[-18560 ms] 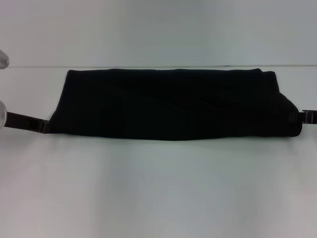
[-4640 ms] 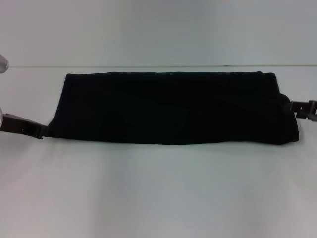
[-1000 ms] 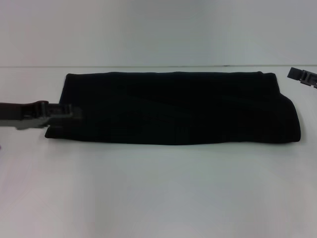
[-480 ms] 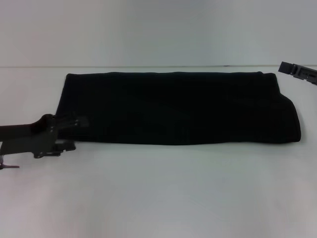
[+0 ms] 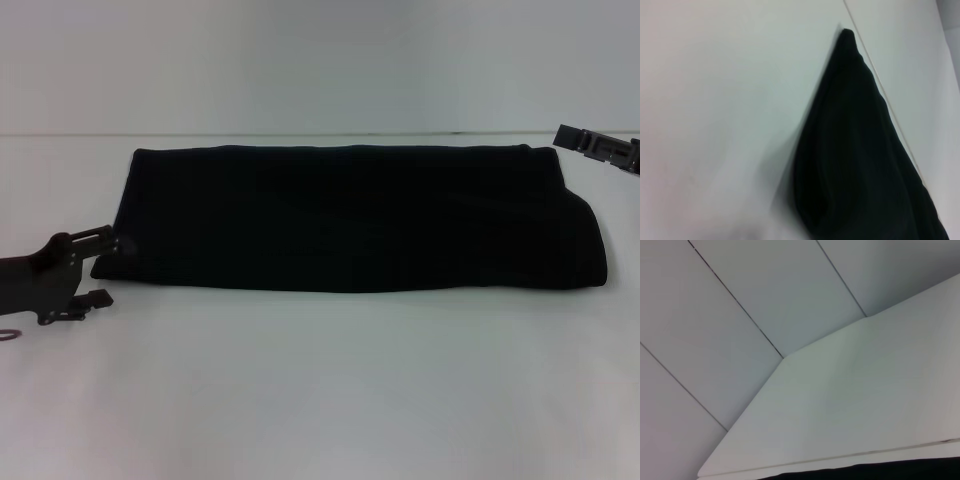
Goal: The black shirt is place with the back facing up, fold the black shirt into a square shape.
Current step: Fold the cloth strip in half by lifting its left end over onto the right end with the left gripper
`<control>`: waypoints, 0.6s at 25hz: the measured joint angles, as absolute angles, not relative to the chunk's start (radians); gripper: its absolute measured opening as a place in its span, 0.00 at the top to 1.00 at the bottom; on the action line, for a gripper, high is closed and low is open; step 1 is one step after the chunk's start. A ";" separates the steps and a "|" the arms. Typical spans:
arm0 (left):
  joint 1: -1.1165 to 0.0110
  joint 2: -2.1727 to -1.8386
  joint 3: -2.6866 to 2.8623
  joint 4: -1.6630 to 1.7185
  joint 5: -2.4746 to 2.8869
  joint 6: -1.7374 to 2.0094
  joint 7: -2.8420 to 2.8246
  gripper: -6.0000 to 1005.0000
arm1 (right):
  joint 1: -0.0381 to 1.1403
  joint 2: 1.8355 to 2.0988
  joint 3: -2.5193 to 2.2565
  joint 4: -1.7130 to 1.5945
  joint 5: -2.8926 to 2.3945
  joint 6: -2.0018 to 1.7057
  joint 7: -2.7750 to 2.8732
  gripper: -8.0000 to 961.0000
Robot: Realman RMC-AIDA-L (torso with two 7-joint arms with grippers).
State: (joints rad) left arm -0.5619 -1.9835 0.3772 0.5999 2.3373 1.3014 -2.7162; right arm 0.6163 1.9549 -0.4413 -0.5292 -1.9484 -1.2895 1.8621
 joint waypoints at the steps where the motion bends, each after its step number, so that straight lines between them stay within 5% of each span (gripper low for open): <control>1: -0.564 -1.983 0.377 0.596 2.337 1.297 -2.719 0.10 | 0.616 1.955 -0.441 -0.529 -1.948 -1.289 1.862 0.04; 15: -0.597 -1.985 0.377 0.538 2.329 1.195 -2.747 0.10 | 0.617 1.957 -0.433 -0.529 -1.944 -1.276 1.861 0.04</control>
